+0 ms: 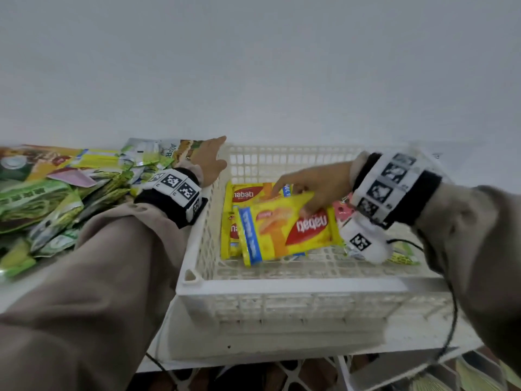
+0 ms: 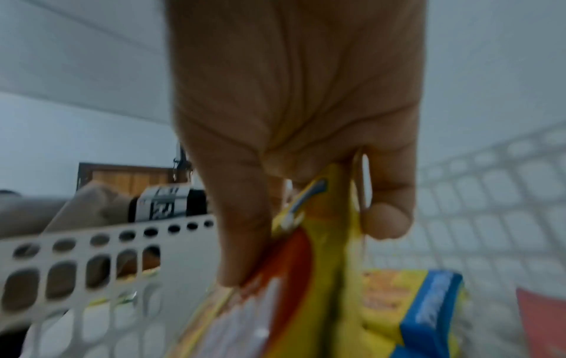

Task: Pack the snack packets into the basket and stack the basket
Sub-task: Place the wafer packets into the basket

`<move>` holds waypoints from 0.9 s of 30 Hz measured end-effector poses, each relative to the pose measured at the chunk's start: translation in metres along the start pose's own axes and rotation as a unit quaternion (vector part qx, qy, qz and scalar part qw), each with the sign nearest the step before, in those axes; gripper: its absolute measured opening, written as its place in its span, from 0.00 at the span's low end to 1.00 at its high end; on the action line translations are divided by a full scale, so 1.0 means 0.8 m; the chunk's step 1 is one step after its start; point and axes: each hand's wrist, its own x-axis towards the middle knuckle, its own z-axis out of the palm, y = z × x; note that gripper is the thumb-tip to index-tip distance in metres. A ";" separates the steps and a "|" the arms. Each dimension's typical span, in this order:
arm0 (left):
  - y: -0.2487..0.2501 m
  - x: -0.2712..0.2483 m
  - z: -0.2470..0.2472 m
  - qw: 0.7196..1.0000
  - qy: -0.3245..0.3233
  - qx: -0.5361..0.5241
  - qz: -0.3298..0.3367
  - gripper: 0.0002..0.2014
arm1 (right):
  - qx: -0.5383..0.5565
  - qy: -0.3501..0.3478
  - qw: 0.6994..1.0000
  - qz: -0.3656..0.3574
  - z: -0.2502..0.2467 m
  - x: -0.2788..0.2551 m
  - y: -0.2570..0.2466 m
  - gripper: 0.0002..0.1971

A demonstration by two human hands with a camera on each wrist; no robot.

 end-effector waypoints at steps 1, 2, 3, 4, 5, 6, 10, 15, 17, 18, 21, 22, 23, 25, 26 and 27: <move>-0.001 0.000 0.000 1.000 0.000 -0.006 -0.002 0.29 | 0.009 -0.028 1.000 -0.009 0.012 0.011 -0.004 0.31; -0.001 0.000 0.000 1.000 0.000 -0.011 -0.003 0.29 | 0.021 -0.045 0.999 -0.013 0.021 0.021 -0.006 0.30; -0.001 -0.001 0.000 1.000 0.001 -0.015 -0.003 0.29 | 0.032 -0.053 0.998 -0.014 0.027 0.026 -0.007 0.29; -0.001 -0.001 0.000 1.000 0.002 -0.019 -0.004 0.29 | 0.046 -0.059 0.997 -0.013 0.031 0.030 -0.007 0.27; -0.001 -0.001 0.000 1.000 0.003 -0.024 -0.004 0.29 | 0.063 -0.065 0.996 -0.014 0.033 0.033 -0.004 0.27; 0.000 -0.002 0.000 1.000 0.005 -0.031 -0.005 0.29 | 0.082 -0.075 0.994 -0.018 0.034 0.035 -0.001 0.25; -0.001 -0.002 0.001 0.997 0.012 -0.075 -0.009 0.29 | 0.139 -0.081 0.987 -0.029 0.038 0.037 0.014 0.23; -0.001 -0.001 0.003 0.995 0.018 -0.099 -0.014 0.29 | 0.251 -0.089 0.964 -0.014 0.043 0.036 0.017 0.26; -0.002 -0.001 0.004 0.994 0.016 -0.110 -0.016 0.29 | 0.225 -0.112 0.968 -0.004 0.050 0.036 0.010 0.30; -0.002 -0.001 0.004 0.993 0.016 -0.114 -0.019 0.29 | 0.178 -0.126 0.976 0.001 0.053 0.037 0.005 0.33; -0.003 -0.002 0.003 0.993 0.018 -0.118 -0.022 0.29 | 0.032 -0.133 0.991 -0.007 0.061 0.034 -0.016 0.38; -0.003 -0.002 0.003 0.993 0.018 -0.118 -0.022 0.29 | 0.003 -0.120 0.993 -0.014 0.062 0.033 -0.023 0.38; -0.004 -0.002 0.002 0.993 0.018 -0.117 -0.021 0.29 | -0.018 -0.102 0.994 -0.020 0.063 0.034 -0.030 0.37; -0.003 -0.003 0.003 0.993 0.016 -0.118 -0.020 0.29 | -0.032 -0.054 0.998 -0.032 0.065 0.041 -0.042 0.30; -0.003 -0.003 0.002 0.992 0.017 -0.120 -0.020 0.29 | -0.021 -0.032 0.998 -0.044 0.066 0.046 -0.047 0.25; -0.002 -0.003 0.002 0.992 0.018 -0.121 -0.019 0.29 | 0.002 -0.017 0.998 -0.054 0.066 0.052 -0.050 0.20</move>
